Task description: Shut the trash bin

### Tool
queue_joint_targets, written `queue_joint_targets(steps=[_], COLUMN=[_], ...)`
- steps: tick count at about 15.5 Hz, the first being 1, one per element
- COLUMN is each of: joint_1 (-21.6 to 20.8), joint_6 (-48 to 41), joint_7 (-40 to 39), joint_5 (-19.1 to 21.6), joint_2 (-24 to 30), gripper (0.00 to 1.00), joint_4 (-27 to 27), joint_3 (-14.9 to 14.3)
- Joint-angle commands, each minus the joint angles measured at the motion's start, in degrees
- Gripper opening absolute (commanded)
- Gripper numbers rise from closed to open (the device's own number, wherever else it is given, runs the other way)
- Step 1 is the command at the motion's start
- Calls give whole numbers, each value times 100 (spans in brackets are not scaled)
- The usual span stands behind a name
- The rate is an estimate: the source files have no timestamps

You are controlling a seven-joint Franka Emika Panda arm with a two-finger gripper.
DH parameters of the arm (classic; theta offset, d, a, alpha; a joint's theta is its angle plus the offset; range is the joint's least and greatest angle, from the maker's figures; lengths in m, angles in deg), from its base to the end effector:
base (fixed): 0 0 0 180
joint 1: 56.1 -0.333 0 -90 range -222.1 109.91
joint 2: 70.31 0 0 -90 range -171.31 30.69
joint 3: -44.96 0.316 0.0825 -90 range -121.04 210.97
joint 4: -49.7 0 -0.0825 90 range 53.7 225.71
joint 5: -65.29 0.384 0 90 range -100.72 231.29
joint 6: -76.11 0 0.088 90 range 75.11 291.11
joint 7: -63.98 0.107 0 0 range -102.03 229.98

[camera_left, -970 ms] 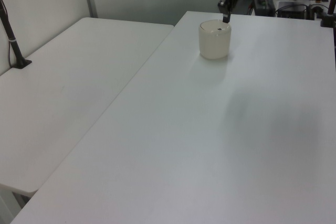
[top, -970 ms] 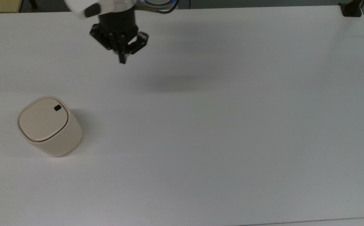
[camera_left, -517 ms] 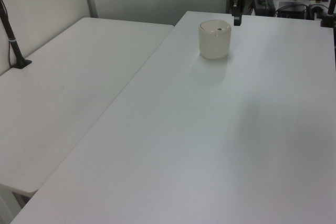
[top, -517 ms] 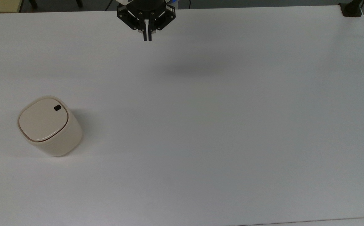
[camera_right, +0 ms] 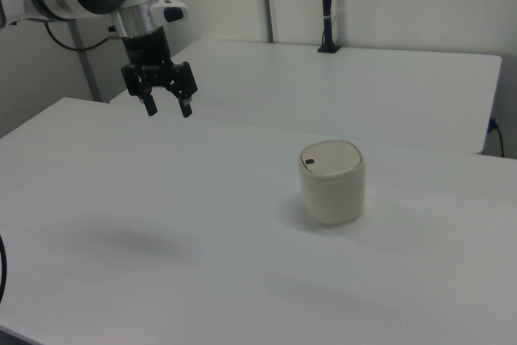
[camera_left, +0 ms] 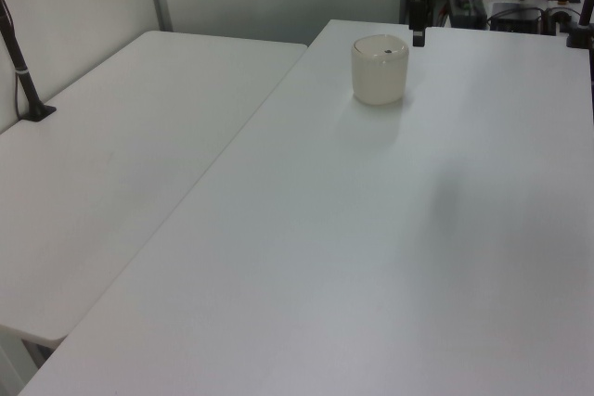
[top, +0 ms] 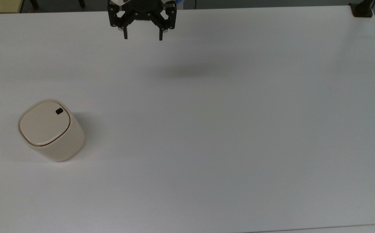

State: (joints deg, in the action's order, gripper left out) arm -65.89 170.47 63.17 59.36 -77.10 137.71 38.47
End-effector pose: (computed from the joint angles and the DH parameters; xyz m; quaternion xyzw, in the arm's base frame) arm 0.5953 0.0278 0.5805 0.9975 0.0403 -0.0022 0.0583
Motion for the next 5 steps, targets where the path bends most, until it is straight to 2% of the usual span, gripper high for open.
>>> queue_joint_targets(steps=[1,5], joint_1=[3,47], joint_6=[-67,-84], joint_7=[-42,2], joint_5=[-57,-31], joint_2=[213,239], gripper=[100,100], joint_4=[138,129], joint_3=[-71,-80])
